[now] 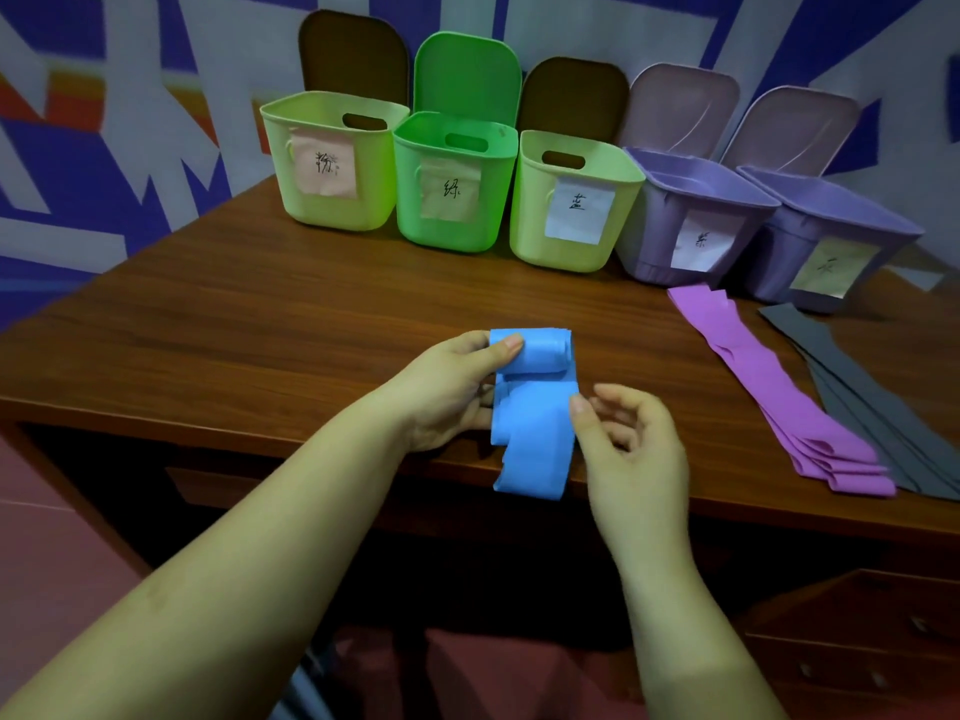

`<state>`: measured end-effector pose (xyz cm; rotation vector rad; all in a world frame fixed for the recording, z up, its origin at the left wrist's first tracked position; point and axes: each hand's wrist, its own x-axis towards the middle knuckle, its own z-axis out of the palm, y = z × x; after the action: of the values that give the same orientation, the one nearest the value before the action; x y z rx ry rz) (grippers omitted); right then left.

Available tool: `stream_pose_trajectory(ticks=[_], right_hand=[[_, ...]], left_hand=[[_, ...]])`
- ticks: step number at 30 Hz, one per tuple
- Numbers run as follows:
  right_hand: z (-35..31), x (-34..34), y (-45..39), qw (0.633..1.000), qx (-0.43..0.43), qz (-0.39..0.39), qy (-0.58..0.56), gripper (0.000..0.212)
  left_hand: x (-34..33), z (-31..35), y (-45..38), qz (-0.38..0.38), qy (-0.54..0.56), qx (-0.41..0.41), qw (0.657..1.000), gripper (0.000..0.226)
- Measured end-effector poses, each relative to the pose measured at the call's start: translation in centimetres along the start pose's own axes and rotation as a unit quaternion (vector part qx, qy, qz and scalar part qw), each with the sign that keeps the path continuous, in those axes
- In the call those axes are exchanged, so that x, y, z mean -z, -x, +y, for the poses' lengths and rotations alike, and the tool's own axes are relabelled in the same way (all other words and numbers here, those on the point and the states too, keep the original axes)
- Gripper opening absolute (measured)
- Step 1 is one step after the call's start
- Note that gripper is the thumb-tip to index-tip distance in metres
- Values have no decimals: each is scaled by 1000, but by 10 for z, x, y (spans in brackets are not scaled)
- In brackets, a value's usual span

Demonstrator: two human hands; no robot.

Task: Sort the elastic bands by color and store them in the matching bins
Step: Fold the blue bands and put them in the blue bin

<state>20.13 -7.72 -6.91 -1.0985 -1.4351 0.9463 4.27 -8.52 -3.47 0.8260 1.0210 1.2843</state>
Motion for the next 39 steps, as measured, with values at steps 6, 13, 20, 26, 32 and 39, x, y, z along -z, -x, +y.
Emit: stream_pose_trajectory(ticks=[6, 13, 20, 26, 32, 39], right_hand=[[-4, -17, 2, 999, 7, -52, -7, 25], [-10, -21, 19, 997, 63, -35, -6, 8], [-28, -7, 11, 988, 15, -113, -106, 50], [-33, -3, 7, 985, -30, -82, -152, 48], [-34, 4, 8, 979, -39, -127, -156, 29], [-27, 7, 11, 979, -50, -111, -163, 22]], left_hand=[[-13, 5, 15, -1, 34, -71, 997, 22], [-17, 0, 26, 73, -39, -97, 992, 24], [-16, 1, 41, 30, -37, -121, 991, 27], [-19, 3, 53, -5, -115, -130, 985, 29], [-14, 4, 57, 16, -159, -124, 979, 46], [-21, -1, 58, 48, -97, -74, 991, 38]])
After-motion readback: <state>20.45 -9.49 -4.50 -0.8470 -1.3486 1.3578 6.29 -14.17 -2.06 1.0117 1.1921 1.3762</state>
